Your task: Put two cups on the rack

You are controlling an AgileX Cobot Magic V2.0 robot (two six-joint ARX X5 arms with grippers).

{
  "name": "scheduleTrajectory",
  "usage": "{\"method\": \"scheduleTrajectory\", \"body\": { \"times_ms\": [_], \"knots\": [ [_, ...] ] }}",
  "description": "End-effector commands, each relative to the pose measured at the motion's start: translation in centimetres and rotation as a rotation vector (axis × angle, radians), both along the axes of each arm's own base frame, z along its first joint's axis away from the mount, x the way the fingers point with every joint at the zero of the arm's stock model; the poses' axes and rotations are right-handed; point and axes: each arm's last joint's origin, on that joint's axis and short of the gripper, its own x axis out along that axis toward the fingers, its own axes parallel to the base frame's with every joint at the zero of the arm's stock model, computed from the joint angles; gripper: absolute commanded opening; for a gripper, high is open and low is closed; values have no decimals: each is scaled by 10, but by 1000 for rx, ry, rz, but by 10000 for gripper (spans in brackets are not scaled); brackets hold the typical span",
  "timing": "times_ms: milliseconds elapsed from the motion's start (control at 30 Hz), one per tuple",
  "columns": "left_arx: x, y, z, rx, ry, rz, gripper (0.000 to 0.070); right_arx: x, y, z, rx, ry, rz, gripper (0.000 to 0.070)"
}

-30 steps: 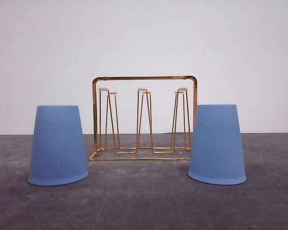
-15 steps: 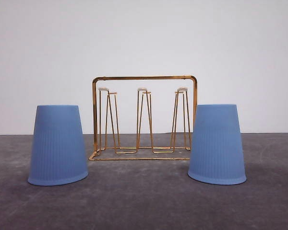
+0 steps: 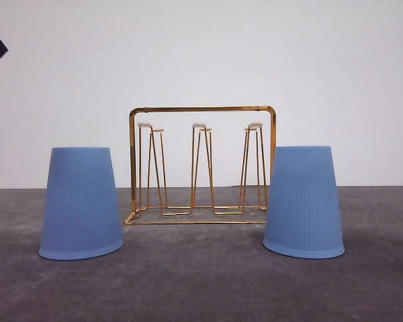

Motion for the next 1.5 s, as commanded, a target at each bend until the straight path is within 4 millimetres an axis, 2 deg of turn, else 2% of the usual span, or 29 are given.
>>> {"method": "scheduleTrajectory", "body": {
  "times_ms": [0,33,67,100,133,300,433,667,833,933,1233,1467],
  "knots": [
    [0,-1,6,36,-61,-44,180,0,0,5,-24,-39,10,136],
    [0,-1,7,34,-61,-43,271,0,0,5,-28,-41,0,234],
    [0,-1,7,26,-58,-37,394,0,0,5,-32,-42,-10,346],
    [1,-1,7,14,-52,-29,489,1,-1,5,-35,-43,-20,431],
    [1,-1,7,-2,-44,-17,550,1,-1,5,-37,-43,-32,484],
    [3,-2,8,-61,-9,26,557,1,-1,5,-34,-46,-35,489],
    [12,-5,6,-100,38,75,557,1,-1,6,-27,-56,-35,489],
    [50,-19,-10,-72,77,114,558,2,0,10,-14,-90,-35,489],
    [81,-32,-27,-60,98,112,559,3,0,12,-2,-109,-38,489],
    [92,-41,-39,-49,124,96,559,3,0,12,-2,-109,-38,489],
    [106,-63,-72,11,243,40,559,3,0,12,-3,-109,-41,488],
    [114,-69,-91,49,301,43,556,3,0,12,-3,-109,-41,488]
  ]
}}
